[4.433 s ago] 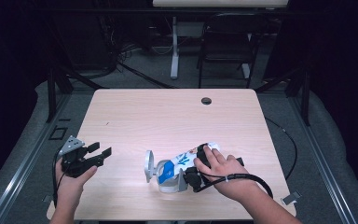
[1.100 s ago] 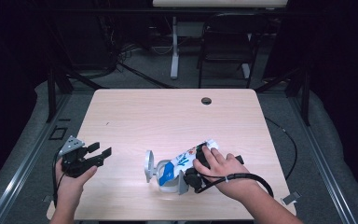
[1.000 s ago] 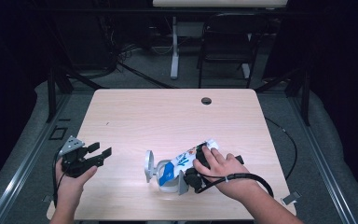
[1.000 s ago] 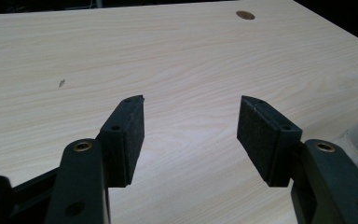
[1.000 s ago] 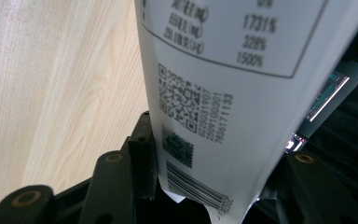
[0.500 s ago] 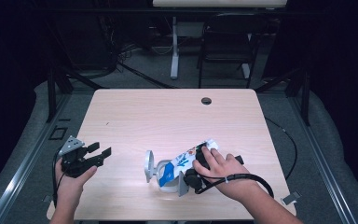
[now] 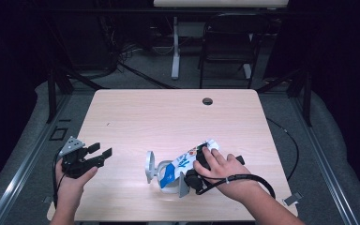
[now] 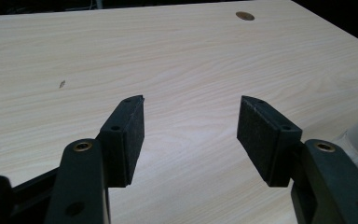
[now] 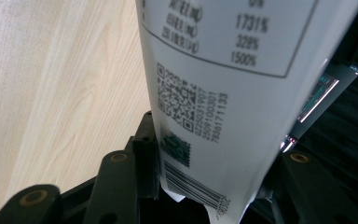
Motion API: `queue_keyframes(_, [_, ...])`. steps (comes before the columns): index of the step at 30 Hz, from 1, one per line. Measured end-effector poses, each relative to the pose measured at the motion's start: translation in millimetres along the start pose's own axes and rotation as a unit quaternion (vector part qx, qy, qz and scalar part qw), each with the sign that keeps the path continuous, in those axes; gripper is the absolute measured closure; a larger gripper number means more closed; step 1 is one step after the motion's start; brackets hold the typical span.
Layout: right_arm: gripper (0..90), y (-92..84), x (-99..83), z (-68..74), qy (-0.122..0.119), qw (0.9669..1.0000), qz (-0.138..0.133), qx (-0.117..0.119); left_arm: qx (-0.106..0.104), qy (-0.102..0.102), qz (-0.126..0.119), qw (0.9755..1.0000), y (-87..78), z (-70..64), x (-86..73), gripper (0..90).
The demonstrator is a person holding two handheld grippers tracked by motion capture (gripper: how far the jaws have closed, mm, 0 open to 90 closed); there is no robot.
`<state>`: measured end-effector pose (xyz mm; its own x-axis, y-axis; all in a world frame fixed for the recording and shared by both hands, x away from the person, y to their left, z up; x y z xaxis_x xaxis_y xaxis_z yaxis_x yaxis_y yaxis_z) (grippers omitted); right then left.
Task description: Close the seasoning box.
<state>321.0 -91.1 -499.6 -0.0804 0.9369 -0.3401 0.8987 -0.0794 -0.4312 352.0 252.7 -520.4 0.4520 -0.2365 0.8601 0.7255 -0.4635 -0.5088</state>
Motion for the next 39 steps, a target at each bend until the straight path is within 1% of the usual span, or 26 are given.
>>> queue_keyframes(14, [57.3,-0.5,0.1,-0.2,0.000,1.0000,-0.002,0.000,0.000,0.000,-0.003,1.0000,-0.3,0.0,0.5,41.9])
queue_keyframes(18, [57.7,-0.9,0.0,-0.9,-0.002,1.0000,-0.001,0.000,0.000,0.000,-0.003,1.0000,-0.4,-0.1,0.6,41.9])
queue_keyframes(19, [57.8,-1.4,-0.1,-1.3,-0.006,1.0000,0.003,-0.002,0.000,0.000,-0.003,1.0000,-0.4,0.0,0.7,41.9])
queue_keyframes(39, [59.7,-2.7,-0.2,-2.2,-0.008,1.0000,-0.001,-0.004,0.000,0.000,-0.004,1.0000,-0.6,0.0,0.8,42.0])
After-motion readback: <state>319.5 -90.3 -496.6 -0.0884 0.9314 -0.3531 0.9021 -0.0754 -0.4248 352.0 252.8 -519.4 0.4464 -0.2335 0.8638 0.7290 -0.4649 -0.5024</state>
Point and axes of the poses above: each handheld gripper's, and its own axes: y roughly forward along the jaws, x roughly out of its top, z roughly to its left, the point moved 6 cm from there along y, roughly forward along the jaws, and after that the axes turned 7 degrees about y, right-handed, at the moved point
